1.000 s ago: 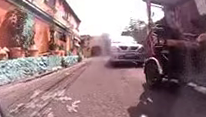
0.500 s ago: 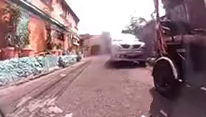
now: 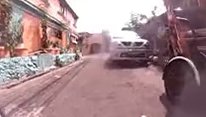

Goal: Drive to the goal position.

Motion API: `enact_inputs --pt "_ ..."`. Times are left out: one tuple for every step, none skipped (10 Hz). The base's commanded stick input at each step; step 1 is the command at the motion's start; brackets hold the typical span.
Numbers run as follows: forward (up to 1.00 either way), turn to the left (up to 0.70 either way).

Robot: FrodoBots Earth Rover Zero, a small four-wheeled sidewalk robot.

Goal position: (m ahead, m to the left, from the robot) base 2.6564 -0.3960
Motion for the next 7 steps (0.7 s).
enact_inputs --pt "0.70 0.14" --pt "0.70 0.14" --pt "0.70 0.14" --pt "0.70 0.14" --pt "0.70 0.14" --pt "0.70 0.14" --pt "0.70 0.14"
